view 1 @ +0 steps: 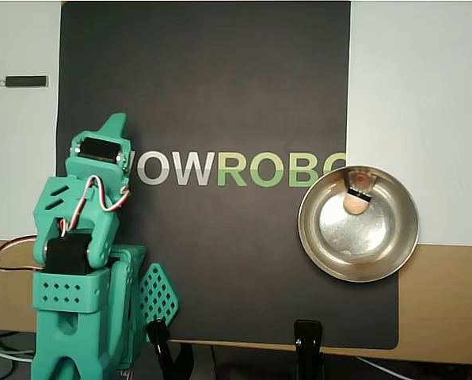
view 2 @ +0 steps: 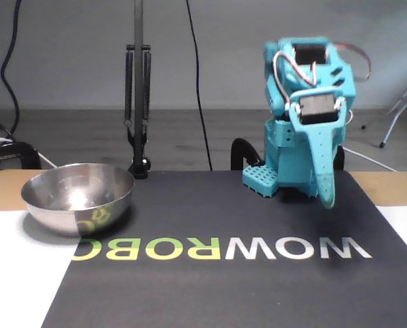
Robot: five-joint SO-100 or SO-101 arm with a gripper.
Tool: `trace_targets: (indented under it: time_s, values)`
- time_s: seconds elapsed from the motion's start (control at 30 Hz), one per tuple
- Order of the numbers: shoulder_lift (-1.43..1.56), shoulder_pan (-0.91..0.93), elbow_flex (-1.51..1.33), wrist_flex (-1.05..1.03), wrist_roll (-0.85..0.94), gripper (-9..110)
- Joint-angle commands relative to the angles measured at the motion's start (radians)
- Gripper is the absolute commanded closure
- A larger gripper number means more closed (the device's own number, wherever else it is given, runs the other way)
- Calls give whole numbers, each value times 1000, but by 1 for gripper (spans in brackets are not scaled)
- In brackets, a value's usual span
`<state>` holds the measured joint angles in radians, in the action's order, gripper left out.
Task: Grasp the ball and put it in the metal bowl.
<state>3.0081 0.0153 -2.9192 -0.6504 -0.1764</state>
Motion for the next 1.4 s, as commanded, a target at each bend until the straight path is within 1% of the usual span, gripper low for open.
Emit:
trace_targets:
  time_s: [0.0,0.27,0.4,0.63,0.83,1.03,1.37]
  values:
    - [97,0,-41,15,5,101]
    - [316,2,-195,15,6,101]
    - [397,2,-207,-34,6,101]
    - [402,2,-207,-64,6,101]
    - [407,2,-207,-186,8,101]
    - [407,2,-207,-189,8,101]
    - [408,2,-207,-189,126,101]
